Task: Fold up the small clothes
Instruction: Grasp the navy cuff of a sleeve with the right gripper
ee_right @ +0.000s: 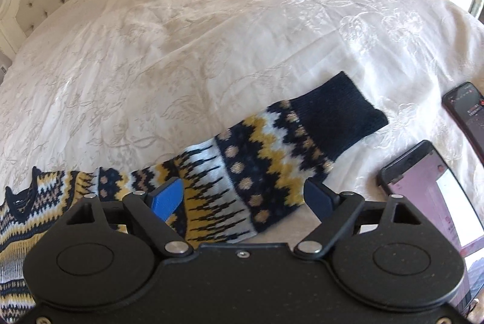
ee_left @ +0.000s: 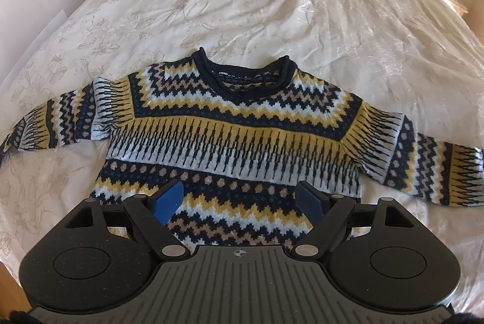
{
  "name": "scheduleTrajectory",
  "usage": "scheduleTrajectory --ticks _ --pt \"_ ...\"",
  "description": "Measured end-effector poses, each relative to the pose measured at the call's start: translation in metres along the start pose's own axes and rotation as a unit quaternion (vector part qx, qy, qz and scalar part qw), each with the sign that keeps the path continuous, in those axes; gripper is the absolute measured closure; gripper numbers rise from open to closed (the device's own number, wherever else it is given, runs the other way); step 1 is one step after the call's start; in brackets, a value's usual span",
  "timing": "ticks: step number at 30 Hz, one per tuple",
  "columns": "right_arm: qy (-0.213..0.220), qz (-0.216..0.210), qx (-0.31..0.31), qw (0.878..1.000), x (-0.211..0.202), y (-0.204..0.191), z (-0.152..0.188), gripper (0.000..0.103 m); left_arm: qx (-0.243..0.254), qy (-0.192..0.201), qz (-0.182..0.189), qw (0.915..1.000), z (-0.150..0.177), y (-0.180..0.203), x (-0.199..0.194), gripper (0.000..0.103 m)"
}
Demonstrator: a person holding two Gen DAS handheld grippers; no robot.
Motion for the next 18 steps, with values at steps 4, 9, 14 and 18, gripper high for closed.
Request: scheduleTrajectory --ticks 4,9,14,18 --pt "0.009 0.033 0.020 0.999 0.002 0.022 -0.007 0.016 -0.008 -0.007 -0.008 0.9999 0.005 -0.006 0.002 0.022" --pt "-0.006 0.027 0.041 0.999 0.024 0.036 -0.008 0.016 -0.005 -0.014 -0.005 0.9999 0.007 -0.005 0.003 0.022" --pt "0.006 0.036 0.034 0.999 0.033 0.035 -0.014 0.045 0.004 -0.002 -0.003 1.0000 0.003 -0.003 -0.001 0.022" --pt "0.006 -0.021 0.068 0.997 0.030 0.030 -0.021 0.090 0.005 -0.002 0.006 1.0000 0.003 -0.007 0.002 0.022"
Point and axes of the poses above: each gripper's, at about its wrist camera, not at the fingertips, and x roughly the way its jaws point, y to its right, z to its underside, the point moved 6 cm from there along x, roughly the way its jaws point, and after that the axes turned 8 degrees about y, right-handed, at the moved point
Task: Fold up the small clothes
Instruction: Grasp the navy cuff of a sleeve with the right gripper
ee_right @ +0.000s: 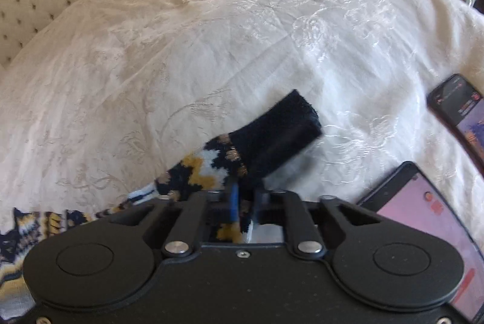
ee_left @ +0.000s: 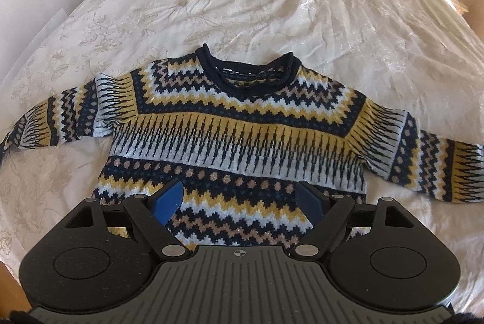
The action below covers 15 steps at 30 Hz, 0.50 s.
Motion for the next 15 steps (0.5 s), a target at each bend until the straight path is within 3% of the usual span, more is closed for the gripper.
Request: scheduleTrajectory --ticks 8,15 --pt "0.034 -0.034 -0.044 0.998 -0.036 -0.056 -0.001 0.090 0.007 0.004 0.022 0.9997 0.000 -0.026 0.006 0.022" --pt "0.043 -0.080 -0.097 0.991 -0.065 -0.152 0.014 0.090 0.012 0.007 0.038 0.9992 -0.007 -0.071 0.015 0.022"
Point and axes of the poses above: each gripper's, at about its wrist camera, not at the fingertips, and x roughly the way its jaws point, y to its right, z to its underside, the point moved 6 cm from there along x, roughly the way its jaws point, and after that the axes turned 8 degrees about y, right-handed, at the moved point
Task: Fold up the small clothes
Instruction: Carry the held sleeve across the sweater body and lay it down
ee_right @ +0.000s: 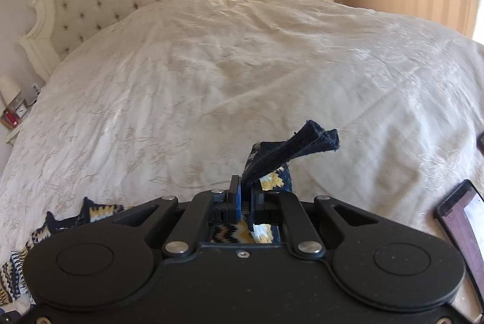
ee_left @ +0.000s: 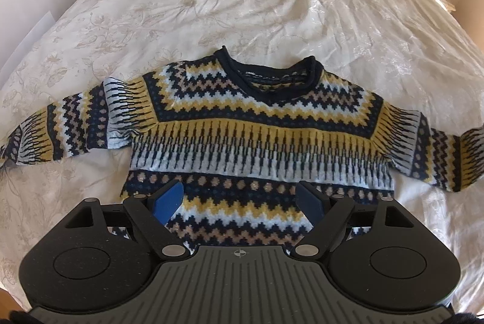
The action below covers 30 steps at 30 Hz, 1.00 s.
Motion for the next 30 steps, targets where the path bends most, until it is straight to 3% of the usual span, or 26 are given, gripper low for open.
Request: scheduleTrajectory --ticks 7,15,24,25,30 --pt "-0.006 -0.076 -0.060 0.995 0.010 -0.123 0.017 0.090 0.006 0.007 -0.001 1.0000 -0.011 -0.047 0.007 0.022" --pt "-0.040 -0.146 -0.090 0.984 0.034 -0.238 0.068 0.090 0.005 0.008 -0.006 0.9999 -0.017 -0.094 0.017 0.022" --pt "-0.094 -0.159 -0.126 0.975 0.055 -0.302 0.135 0.087 0.003 -0.005 0.000 1.0000 -0.017 -0.130 0.033 0.022" --pt "-0.096 -0.164 -0.130 0.973 0.056 -0.309 0.140 0.083 0.004 -0.006 0.000 1.0000 -0.017 -0.132 0.035 0.022" --pt "-0.099 -0.188 -0.153 0.965 0.046 -0.327 0.161 0.083 0.009 -0.006 0.006 0.9999 -0.021 -0.134 0.043 0.022"
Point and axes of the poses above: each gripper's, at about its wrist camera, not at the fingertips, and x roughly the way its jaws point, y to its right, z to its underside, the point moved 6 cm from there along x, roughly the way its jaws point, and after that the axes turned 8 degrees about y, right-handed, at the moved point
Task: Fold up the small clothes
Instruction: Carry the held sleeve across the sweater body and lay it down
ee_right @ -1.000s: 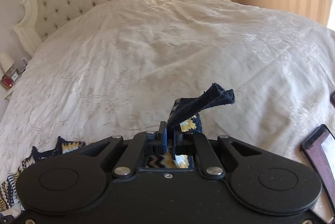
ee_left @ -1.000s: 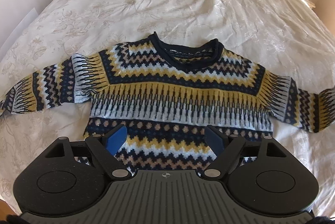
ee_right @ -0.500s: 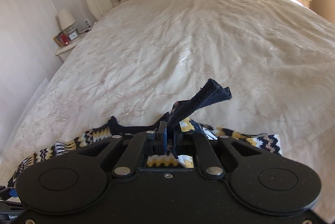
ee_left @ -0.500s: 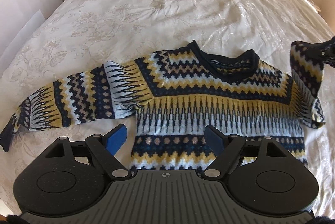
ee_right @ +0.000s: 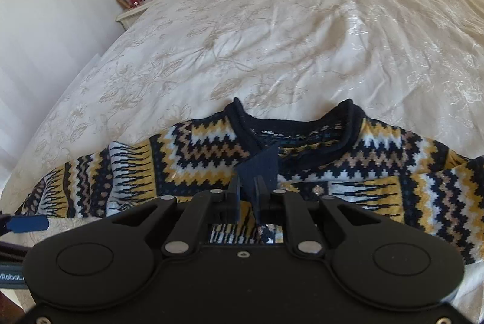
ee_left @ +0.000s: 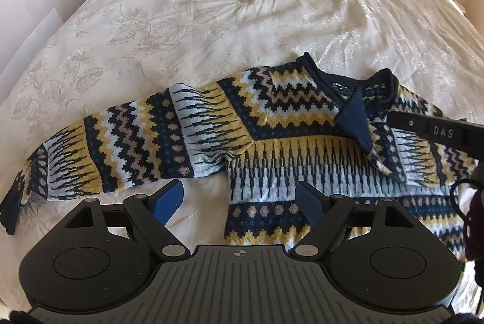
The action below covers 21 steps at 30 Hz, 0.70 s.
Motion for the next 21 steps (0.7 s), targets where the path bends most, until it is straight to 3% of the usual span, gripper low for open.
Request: scheduleTrajectory --ticks 4,10,13,17,21 --pt "-0.005 0.014 0.009 1.000 -0.006 0.006 0.012 0.059 0.002 0.001 0.017 0.9998 -0.005 0.006 0.009 0.022" --pt "-0.021 0.062 0.038 0.997 -0.019 0.036 0.036 0.055 0.028 -0.008 0.040 0.9988 -0.007 0.027 0.036 0.022" --pt "-0.030 0.082 0.053 0.995 -0.028 0.050 0.050 0.054 0.035 -0.021 0.061 0.9973 -0.005 0.039 0.055 0.027" --pt "-0.038 0.098 0.075 0.992 -0.038 0.063 0.065 0.054 0.024 -0.048 0.096 0.9939 -0.003 0.056 0.083 0.032" --pt "-0.044 0.106 0.094 0.989 -0.043 0.068 0.076 0.054 0.016 -0.060 0.109 0.9921 -0.004 0.069 0.107 0.032"
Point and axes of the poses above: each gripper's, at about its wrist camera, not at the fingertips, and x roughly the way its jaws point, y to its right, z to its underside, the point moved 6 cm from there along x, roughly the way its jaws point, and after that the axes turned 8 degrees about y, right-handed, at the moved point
